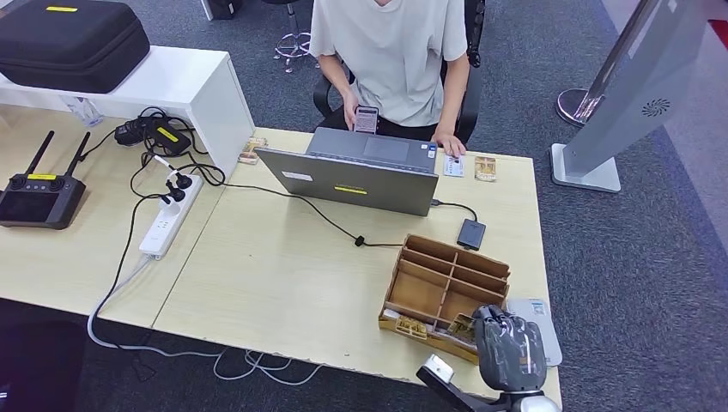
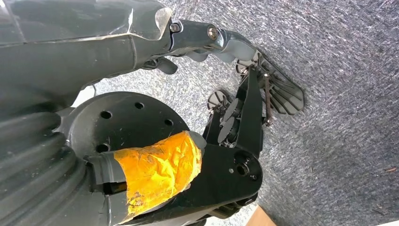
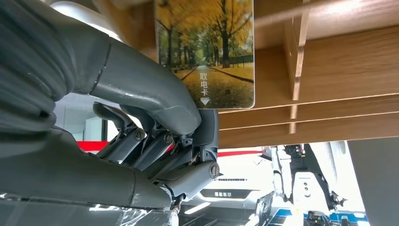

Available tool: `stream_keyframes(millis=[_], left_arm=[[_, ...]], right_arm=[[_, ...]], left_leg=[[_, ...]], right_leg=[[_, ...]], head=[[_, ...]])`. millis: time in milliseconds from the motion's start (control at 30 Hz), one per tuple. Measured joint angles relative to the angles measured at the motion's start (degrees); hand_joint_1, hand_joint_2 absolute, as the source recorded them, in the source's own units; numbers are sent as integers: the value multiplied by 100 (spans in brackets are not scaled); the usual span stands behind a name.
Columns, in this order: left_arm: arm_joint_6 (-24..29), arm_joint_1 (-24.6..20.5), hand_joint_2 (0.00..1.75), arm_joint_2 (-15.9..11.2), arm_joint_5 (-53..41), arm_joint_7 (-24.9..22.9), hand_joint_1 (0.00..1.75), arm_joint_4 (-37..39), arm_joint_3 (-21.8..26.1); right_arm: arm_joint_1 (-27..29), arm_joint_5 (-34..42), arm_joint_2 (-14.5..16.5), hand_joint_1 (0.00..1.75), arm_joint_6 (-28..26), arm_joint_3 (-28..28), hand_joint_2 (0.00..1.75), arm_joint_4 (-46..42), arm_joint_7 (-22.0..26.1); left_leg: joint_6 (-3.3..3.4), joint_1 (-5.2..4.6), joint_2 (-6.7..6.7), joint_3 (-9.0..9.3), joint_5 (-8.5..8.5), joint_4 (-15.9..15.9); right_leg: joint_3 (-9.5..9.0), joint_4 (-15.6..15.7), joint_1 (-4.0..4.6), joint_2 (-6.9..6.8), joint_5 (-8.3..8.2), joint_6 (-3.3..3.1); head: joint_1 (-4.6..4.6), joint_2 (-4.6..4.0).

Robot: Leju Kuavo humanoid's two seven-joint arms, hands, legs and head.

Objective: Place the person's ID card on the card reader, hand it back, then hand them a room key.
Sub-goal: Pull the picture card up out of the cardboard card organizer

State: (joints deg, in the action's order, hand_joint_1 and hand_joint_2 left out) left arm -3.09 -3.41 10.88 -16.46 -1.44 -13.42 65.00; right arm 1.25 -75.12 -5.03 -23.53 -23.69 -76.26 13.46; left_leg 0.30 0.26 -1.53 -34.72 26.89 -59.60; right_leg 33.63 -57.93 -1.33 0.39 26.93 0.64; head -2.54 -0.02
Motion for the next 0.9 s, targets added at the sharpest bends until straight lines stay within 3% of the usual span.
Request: stream_keyframes(millis=[900], left_arm=[[20,-4,175,-26,-59,159,0,0,50]], right_arm=[[-280,367,74,175,329,94,175,11,146]], left_leg=[[0,0,1,1,0,0]], right_leg=[[-2,0,0,0,-1,-1]], head=[[0,0]])
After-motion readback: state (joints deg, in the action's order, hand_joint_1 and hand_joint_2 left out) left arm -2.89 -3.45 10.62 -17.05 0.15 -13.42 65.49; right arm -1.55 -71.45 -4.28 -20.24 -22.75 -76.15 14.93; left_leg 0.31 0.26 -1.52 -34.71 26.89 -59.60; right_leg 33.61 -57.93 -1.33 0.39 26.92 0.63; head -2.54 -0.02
